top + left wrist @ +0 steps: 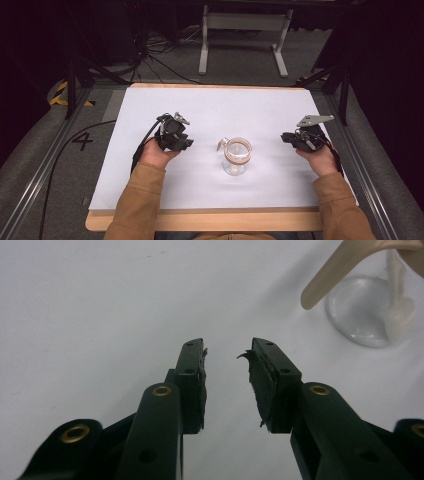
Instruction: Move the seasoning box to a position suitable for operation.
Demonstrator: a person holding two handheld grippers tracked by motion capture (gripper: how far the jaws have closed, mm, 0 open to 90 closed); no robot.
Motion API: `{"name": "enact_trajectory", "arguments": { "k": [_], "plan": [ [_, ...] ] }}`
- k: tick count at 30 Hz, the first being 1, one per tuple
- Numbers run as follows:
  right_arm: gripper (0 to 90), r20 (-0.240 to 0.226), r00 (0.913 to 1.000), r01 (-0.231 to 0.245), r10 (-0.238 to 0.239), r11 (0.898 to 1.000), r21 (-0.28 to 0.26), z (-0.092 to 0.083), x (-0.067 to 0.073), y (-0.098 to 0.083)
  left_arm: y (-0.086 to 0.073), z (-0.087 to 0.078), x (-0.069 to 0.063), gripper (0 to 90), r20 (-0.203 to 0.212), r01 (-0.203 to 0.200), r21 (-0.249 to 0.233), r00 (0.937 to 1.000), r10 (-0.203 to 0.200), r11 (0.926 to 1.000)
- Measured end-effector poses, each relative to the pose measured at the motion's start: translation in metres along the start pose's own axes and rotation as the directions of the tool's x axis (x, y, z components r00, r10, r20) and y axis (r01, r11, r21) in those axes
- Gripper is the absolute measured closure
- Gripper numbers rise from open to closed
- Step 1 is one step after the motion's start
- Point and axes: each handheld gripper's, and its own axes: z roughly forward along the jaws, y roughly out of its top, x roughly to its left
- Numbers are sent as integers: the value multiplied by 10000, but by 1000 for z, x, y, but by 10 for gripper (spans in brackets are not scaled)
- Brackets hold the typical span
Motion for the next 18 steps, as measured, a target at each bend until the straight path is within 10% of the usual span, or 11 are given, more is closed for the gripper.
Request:
{"name": "enact_trajectory", "arguments": {
  "k": [8, 14, 18],
  "plan": [
    [824, -313, 9994, 138, -149, 9993, -355, 1, 14, 6, 10, 3, -12, 810, 622, -358, -354, 9973, 379, 9987],
    [836, -768, 9969, 139, -164, 9993, -342, 2, 19, 6, 16, 6, -33, 872, 502, -1563, -600, 9859, 1593, 9859],
    [838, -1108, 9929, 403, -426, 9989, -231, 5, 24, 6, 20, 13, -43, 872, 917, -1463, -924, 9837, 1548, 9849]
  ]
}}
